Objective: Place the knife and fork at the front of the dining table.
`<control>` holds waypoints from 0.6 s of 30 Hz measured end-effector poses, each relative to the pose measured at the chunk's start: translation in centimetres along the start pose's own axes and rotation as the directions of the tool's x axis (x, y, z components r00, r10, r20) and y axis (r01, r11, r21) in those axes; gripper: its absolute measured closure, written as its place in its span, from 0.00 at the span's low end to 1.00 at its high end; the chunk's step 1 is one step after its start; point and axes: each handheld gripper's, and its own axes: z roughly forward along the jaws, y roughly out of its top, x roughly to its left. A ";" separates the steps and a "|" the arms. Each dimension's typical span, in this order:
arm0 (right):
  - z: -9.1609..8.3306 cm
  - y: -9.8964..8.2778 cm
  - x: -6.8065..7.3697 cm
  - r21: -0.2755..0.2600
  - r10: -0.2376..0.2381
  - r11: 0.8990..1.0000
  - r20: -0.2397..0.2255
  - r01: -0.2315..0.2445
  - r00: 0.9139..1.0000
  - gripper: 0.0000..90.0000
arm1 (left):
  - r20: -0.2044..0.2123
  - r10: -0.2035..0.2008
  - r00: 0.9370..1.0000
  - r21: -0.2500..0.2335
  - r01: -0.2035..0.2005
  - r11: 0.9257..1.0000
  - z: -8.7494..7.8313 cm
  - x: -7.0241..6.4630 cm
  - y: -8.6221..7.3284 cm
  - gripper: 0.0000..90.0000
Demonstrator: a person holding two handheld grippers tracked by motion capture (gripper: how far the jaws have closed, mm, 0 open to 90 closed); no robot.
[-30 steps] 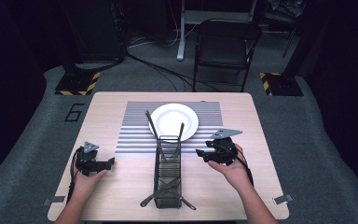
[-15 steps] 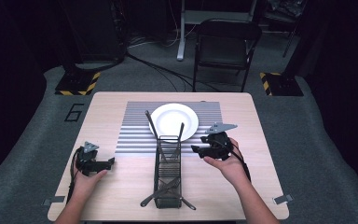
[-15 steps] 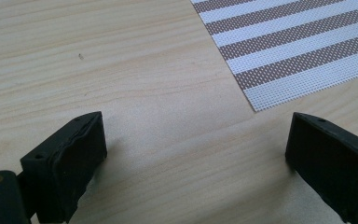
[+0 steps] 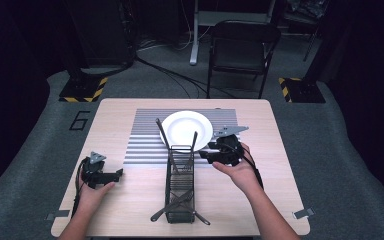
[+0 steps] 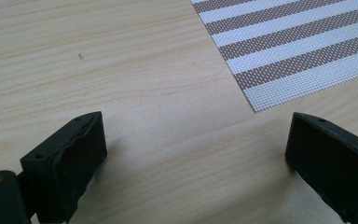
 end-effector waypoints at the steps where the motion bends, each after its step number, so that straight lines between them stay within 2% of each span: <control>1: 0.1 0.1 0.0 -0.003 -0.006 1.000 -0.005 0.006 1.000 0.54 | 0.000 0.000 1.000 0.000 0.000 1.000 0.0 0.0 0.0 0.06; 5: 0.4 0.4 0.2 -0.005 -0.012 1.000 -0.013 0.012 1.000 0.55 | 0.000 0.000 1.000 0.000 0.000 1.000 0.0 0.0 0.0 0.06; 13: 1.2 1.1 0.7 0.004 -0.012 1.000 -0.051 0.013 0.999 0.65 | 0.000 -0.001 1.000 0.000 0.001 1.000 0.0 0.0 0.0 0.06; 18: 1.8 1.4 1.1 0.015 -0.009 1.000 -0.059 0.010 0.998 0.66 | 0.000 0.000 1.000 0.000 0.000 1.000 0.0 0.0 0.0 0.06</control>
